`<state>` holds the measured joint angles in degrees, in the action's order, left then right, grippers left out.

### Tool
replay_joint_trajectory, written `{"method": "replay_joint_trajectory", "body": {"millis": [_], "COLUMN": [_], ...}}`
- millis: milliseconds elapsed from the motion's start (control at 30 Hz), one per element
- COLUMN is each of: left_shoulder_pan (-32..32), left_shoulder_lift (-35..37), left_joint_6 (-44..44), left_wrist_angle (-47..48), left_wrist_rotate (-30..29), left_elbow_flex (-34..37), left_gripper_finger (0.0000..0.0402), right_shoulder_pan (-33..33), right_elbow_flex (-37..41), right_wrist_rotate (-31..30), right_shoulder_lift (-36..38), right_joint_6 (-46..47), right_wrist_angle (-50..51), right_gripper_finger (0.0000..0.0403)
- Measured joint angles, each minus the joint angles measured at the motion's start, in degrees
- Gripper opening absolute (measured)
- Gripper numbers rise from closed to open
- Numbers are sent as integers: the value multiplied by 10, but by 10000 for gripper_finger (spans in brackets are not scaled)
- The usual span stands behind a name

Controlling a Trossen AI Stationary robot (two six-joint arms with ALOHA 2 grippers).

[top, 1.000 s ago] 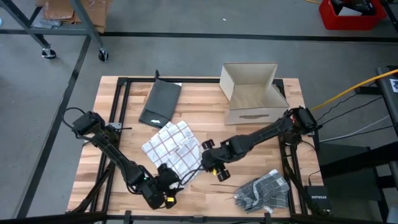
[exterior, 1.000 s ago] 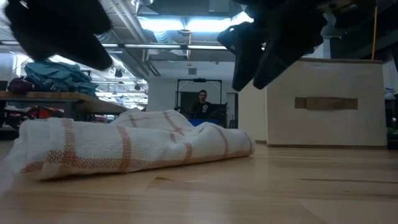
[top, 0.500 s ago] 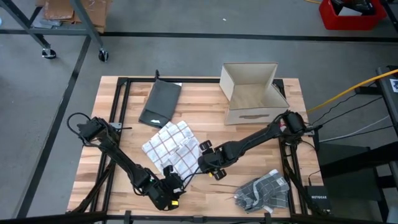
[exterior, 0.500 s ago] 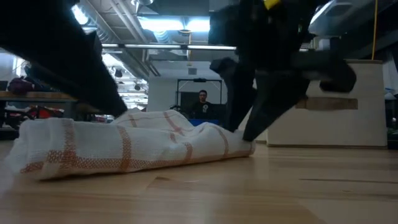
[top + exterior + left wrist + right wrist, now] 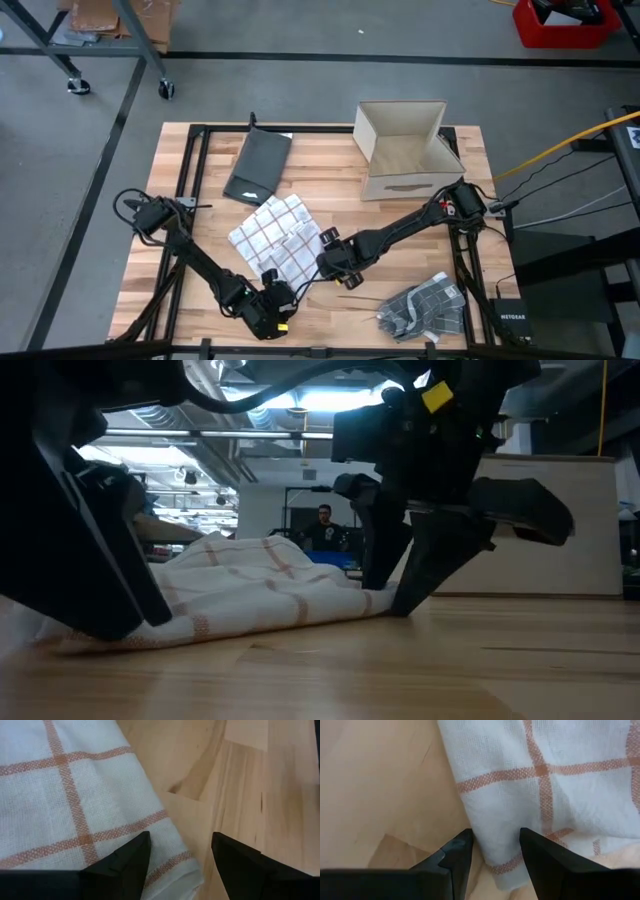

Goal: Fold towel
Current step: Fold the white kitchen towel

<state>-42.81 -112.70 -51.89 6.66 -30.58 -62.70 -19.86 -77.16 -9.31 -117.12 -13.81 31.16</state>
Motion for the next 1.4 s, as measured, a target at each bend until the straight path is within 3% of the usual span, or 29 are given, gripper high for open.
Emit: {"method": "replay_joint_trajectory", "body": {"millis": [267,633,800,933,1200,1400], "left_shoulder_pan": [-1,-3,-10,-16,-33,-54], "left_shoulder_lift": [-5,-6,-6,-7,21,69], "left_joint_6": [-7,-55,-80,-64,-49,-77], "left_wrist_angle": [15,70,81,84,97,90], "left_wrist_rotate": [0,1,0,1,14,68], "left_elbow_flex": [0,0,0,0,2,3], "left_gripper_finger": [185,70,11,16,7,5], "right_shoulder_pan": [0,-1,-17,-38,-97,-131], "right_elbow_flex": [0,0,0,0,1,-31], "right_wrist_rotate": [27,75,85,85,120,162], "right_shoulder_lift": [-1,-2,-2,-2,-4,-4], "right_joint_6": [52,137,198,255,426,530], "right_wrist_angle": [-12,-20,-20,-22,-84,-102], "right_gripper_finger": [152,20,25,35,10,7]}}
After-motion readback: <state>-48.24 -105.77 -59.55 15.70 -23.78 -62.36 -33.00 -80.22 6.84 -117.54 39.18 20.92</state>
